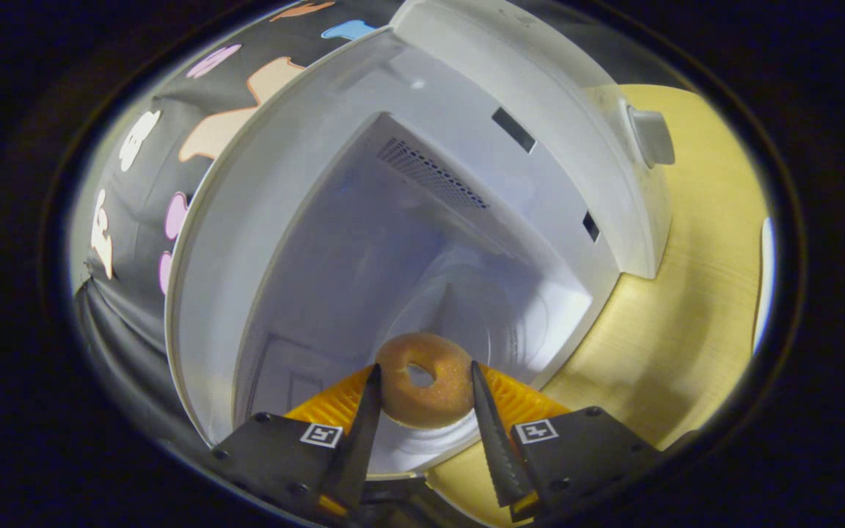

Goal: Open the microwave oven with the left hand, put the food in, and close the microwave oven.

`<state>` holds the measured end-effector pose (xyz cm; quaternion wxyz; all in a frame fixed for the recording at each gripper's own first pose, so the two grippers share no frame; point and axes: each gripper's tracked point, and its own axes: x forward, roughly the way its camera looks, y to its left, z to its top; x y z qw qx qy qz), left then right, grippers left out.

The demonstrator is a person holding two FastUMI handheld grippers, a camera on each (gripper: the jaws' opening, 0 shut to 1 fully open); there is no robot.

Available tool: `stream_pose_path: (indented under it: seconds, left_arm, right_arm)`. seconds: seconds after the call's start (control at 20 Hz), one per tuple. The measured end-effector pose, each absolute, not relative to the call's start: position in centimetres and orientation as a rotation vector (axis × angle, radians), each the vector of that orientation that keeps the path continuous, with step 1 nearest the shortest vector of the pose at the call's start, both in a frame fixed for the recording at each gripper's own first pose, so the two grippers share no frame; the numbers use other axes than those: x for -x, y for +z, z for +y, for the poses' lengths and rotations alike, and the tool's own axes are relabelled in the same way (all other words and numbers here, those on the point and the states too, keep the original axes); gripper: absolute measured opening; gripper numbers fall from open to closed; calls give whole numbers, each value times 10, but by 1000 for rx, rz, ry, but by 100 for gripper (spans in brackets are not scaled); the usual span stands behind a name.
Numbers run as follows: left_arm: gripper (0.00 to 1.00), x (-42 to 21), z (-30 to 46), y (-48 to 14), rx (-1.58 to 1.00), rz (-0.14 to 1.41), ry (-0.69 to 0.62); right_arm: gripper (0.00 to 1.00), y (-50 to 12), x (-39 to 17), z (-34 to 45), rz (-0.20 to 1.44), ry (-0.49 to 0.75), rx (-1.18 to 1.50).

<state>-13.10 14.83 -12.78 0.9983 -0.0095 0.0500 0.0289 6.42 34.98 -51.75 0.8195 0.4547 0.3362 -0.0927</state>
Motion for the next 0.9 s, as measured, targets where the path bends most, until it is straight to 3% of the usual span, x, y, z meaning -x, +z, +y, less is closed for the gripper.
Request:
stream_pose_path:
  seconds: [0.05, 0.1, 0.2, 0.25, 0.3, 0.4, 0.45, 0.5, 0.55, 0.6, 0.7, 0.9]
  left_arm:
    - [94, 132, 150, -130, 19, 103, 61]
    - [90, 132, 151, -130, 20, 105, 62]
    - [94, 133, 153, -131, 23, 109, 65]
    - [91, 133, 153, -132, 25, 112, 65]
    - [91, 133, 154, -133, 27, 114, 65]
    - [91, 133, 155, -134, 25, 117, 69]
    - [94, 133, 156, -133, 24, 113, 71]
    - [91, 133, 156, -131, 22, 111, 70]
    - [91, 133, 155, -131, 19, 110, 70]
    - [91, 133, 155, -130, 18, 108, 68]
    - [94, 135, 150, -129, 20, 104, 60]
    - [91, 133, 142, -130, 42, 103, 37]
  right_arm:
    - [64, -519, -69, 349, 707, -202, -976]
    - [63, -522, -71, 349, 705, -212, -973]
    - [63, -528, -75, 349, 708, -223, -974]
    - [63, -529, -77, 348, 702, -228, -973]
    - [70, -529, -79, 349, 690, -229, -974]
    - [69, -533, -79, 355, 712, -216, -981]
    - [74, -537, -78, 354, 722, -221, -966]
    - [88, -537, -76, 352, 718, -226, -951]
    - [77, -536, -77, 348, 705, -228, -929]
    - [99, -532, -77, 345, 686, -221, -905]
    - [86, -529, -74, 345, 685, -188, -868]
    - [87, -523, -58, 339, 691, -124, -790]
